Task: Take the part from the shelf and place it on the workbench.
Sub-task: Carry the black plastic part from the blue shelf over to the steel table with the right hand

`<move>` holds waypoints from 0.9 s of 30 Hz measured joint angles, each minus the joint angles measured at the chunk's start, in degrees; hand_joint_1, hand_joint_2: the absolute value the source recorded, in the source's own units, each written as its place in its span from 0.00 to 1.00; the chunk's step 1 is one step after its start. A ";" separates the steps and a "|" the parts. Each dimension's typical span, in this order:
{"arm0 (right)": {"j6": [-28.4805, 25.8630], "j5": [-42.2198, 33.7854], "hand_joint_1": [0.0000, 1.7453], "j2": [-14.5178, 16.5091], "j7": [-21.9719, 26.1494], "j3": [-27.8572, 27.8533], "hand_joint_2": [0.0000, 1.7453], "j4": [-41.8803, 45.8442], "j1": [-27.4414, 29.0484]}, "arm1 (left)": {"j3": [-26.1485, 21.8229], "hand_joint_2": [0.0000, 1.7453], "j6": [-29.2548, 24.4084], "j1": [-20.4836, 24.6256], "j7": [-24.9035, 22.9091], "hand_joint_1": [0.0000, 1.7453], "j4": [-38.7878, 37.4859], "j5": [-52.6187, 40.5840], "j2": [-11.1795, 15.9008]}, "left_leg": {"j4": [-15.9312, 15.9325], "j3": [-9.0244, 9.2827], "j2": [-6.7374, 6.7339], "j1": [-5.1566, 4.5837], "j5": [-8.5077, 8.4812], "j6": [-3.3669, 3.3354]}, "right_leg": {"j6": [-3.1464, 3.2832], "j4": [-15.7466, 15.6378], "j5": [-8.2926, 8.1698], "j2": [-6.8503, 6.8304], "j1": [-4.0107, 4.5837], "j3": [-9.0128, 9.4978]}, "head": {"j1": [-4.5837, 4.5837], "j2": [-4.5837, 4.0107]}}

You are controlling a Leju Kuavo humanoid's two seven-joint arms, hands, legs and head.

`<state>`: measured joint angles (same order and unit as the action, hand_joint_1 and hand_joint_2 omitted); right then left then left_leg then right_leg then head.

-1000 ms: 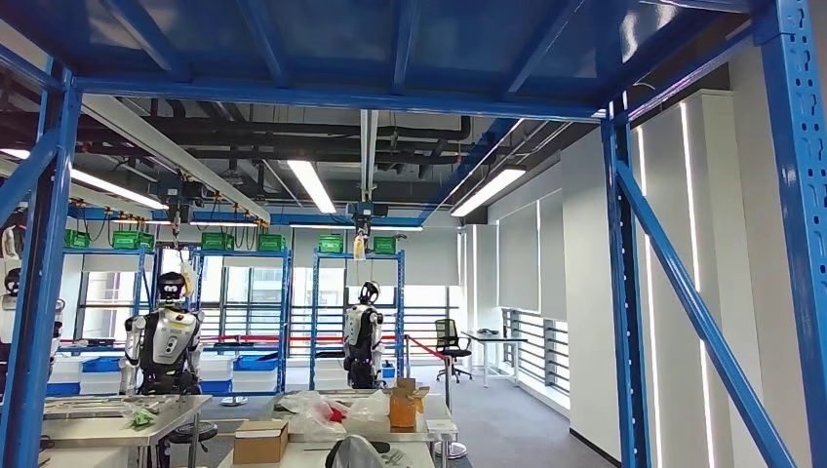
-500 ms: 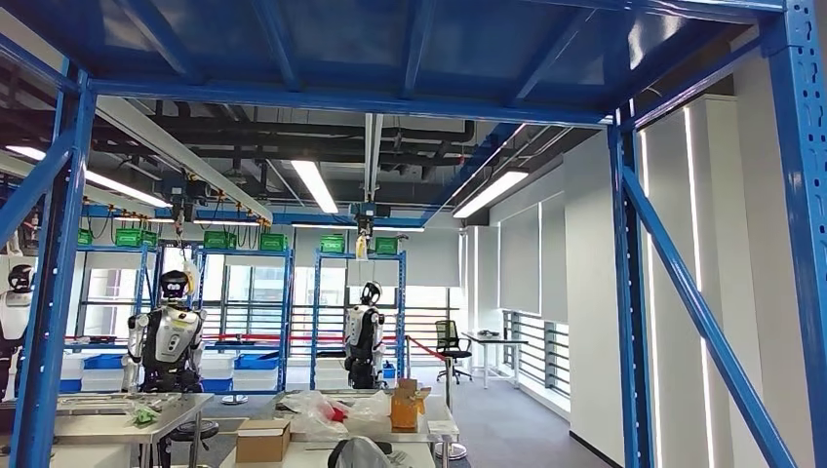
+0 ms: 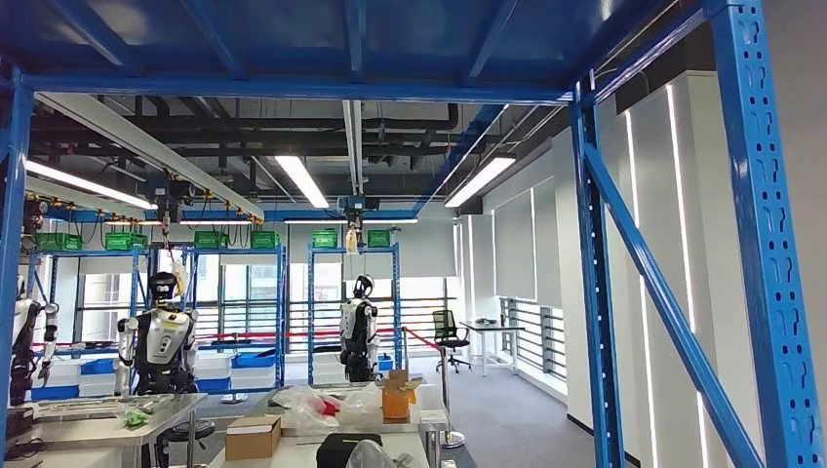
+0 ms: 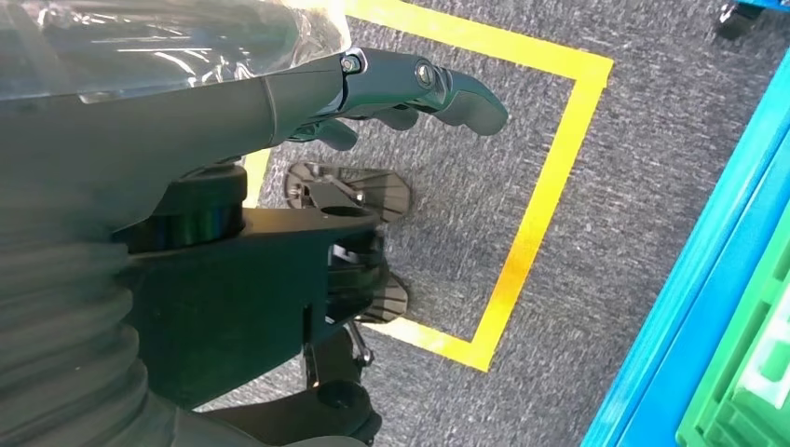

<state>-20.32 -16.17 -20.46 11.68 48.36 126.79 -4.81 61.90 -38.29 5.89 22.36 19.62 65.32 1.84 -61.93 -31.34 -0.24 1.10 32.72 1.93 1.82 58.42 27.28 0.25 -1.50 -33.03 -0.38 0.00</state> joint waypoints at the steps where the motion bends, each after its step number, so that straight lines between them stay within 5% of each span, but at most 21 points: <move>1: -0.04 0.00 1.00 0.00 0.00 -0.01 1.00 0.00 0.02 | 0.00 1.00 -0.01 -0.01 0.00 0.00 -0.01 -0.01 0.00 | -3.59 -1.44 0.00 0.00 2.22 0.04 | 0.27 0.01 -0.16 -0.04 0.14 -0.27 | -0.11 0.00; 3: -0.23 0.00 1.00 -0.01 -0.02 -0.01 1.00 -0.01 0.09 | 0.00 1.00 -0.02 -0.08 0.00 0.00 -0.03 0.01 0.00 | -10.18 -3.91 0.00 -0.03 5.23 -0.09 | 0.68 0.06 -0.56 -0.09 0.53 -0.88 | -0.22 0.00; 4: -0.35 0.00 1.00 -0.01 -0.03 -0.02 1.00 -0.02 0.13 | 0.00 1.00 -0.02 -0.10 0.00 0.00 -0.03 0.07 0.00 | -11.04 -4.00 0.01 -0.10 5.18 -0.33 | 0.80 0.09 -0.78 -0.08 0.76 -1.17 | -0.26 0.00; 9: -0.98 0.08 1.00 -0.02 -0.12 -0.19 1.00 -0.01 0.27 | 0.00 1.00 -0.07 0.10 0.02 0.00 -0.06 0.51 0.09 | 3.86 4.08 0.00 -1.34 -1.17 -2.79 | 0.47 0.19 -2.02 0.04 1.58 -2.11 | -0.14 0.00; 13: -1.37 0.21 1.00 -0.13 -0.20 -0.25 1.00 0.01 0.49 | 0.01 1.00 -0.02 0.06 0.03 0.00 -0.08 0.56 0.11 | 5.69 3.58 -0.14 -1.60 -3.00 -3.42 | -0.96 0.11 -2.71 -0.09 1.24 -2.66 | -0.12 0.00; 15: -1.52 0.28 1.00 -0.30 -0.20 -0.28 1.00 0.02 0.65 | -0.01 1.00 0.02 0.11 0.01 0.00 -0.08 0.58 0.14 | 6.36 2.41 -0.28 -1.25 -4.39 -3.84 | -1.52 2.60 0.46 -0.04 1.14 -3.71 | -0.05 0.00; 17: -1.80 0.43 1.00 -0.46 -0.19 -0.32 1.00 0.02 0.82 | 0.01 1.00 0.13 0.10 0.00 0.00 -0.08 0.68 0.09 | 6.35 0.96 -0.40 -1.23 -5.42 -4.03 | -2.02 9.03 5.93 -0.04 0.91 -5.39 | 0.15 0.00; 19: -2.27 0.53 1.00 -0.61 -0.16 -0.35 1.00 0.02 1.03 | 0.02 1.00 0.22 0.02 0.00 0.00 -0.08 0.91 0.02 | 6.11 -0.56 -0.51 -1.19 -6.41 -3.88 | -2.47 14.29 8.20 -0.06 0.69 -5.75 | 0.31 0.00; 21: -2.67 0.55 1.00 -0.72 -0.09 -0.44 1.00 0.02 1.16 | 0.01 1.00 0.28 -0.01 0.01 0.00 -0.08 1.09 -0.01 | 5.49 -2.06 -0.57 -1.02 -7.27 -3.53 | -2.83 12.32 6.00 -0.11 0.47 -2.66 | 0.44 0.00; 23: -2.89 0.54 1.00 -0.77 -0.03 -0.56 1.00 0.02 1.18 | 0.00 1.00 0.37 0.00 0.03 0.00 -0.08 1.16 0.01 | 4.45 -3.49 -0.56 -0.94 -7.88 -2.97 | -2.98 4.80 4.34 -0.16 0.33 2.76 | 0.55 0.00; 25: -3.01 0.52 1.00 -0.80 0.03 -0.65 1.00 0.04 1.25 | 0.01 1.00 0.45 -0.04 0.04 0.00 -0.08 1.29 0.07 | 3.64 -4.44 -0.52 -1.05 -8.46 -2.26 | -2.25 -0.01 4.86 -0.03 0.48 5.62 | 0.60 0.00; 27: -3.20 0.49 1.00 -0.85 0.07 -0.70 1.00 0.07 1.39 | 0.02 1.00 0.49 -0.10 0.07 0.00 -0.09 1.52 0.14 | 3.53 -4.74 -0.48 -1.04 -9.20 -1.58 | -0.97 -0.47 4.87 0.09 0.65 5.36 | 0.50 0.00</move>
<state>-23.52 -15.68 -21.31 11.75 47.66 126.86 -3.42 61.92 -37.80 5.79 22.43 19.53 66.84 1.98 -58.40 -36.08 -0.72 0.06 23.52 0.35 0.84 57.94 32.15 0.34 -0.85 -27.67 0.12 0.00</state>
